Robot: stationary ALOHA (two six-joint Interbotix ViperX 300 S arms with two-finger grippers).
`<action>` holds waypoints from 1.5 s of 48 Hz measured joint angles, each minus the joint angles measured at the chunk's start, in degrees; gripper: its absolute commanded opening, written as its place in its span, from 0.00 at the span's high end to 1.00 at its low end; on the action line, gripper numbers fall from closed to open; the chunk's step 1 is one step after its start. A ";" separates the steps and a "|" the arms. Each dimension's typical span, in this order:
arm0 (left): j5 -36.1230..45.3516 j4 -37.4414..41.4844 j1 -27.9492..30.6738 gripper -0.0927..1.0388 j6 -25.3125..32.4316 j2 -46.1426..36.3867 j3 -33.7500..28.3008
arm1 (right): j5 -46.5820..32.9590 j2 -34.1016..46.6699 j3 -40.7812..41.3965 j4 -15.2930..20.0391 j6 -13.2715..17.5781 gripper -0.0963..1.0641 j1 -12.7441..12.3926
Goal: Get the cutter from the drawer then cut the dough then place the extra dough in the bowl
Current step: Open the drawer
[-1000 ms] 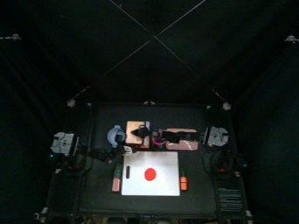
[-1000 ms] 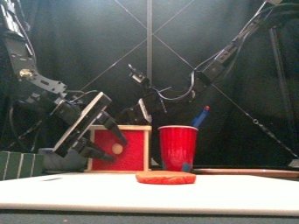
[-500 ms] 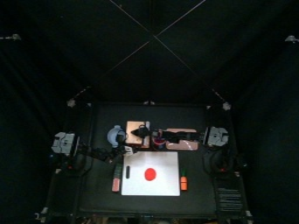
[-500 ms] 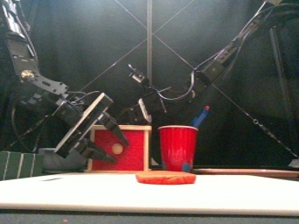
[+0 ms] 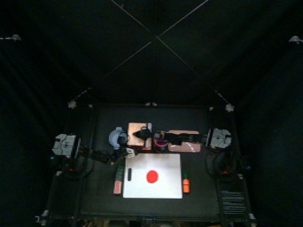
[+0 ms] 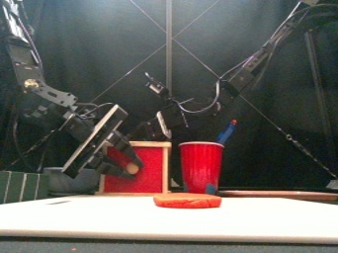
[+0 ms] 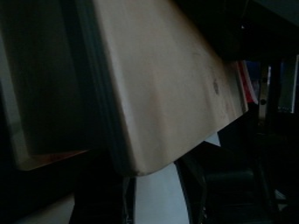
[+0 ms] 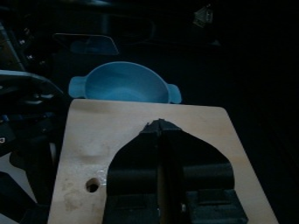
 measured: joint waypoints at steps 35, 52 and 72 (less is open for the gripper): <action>8.26 -1.05 -5.54 0.36 0.00 -2.37 -0.62 | -0.09 0.00 0.09 0.62 0.09 0.98 -0.70; 11.34 -1.05 -6.94 0.36 -0.09 -2.72 -0.70 | -0.09 0.00 0.18 0.70 0.09 0.98 -0.97; 13.62 -1.14 -9.14 0.36 -0.09 -2.90 -0.70 | 0.26 -0.09 0.18 0.70 0.18 0.98 -1.14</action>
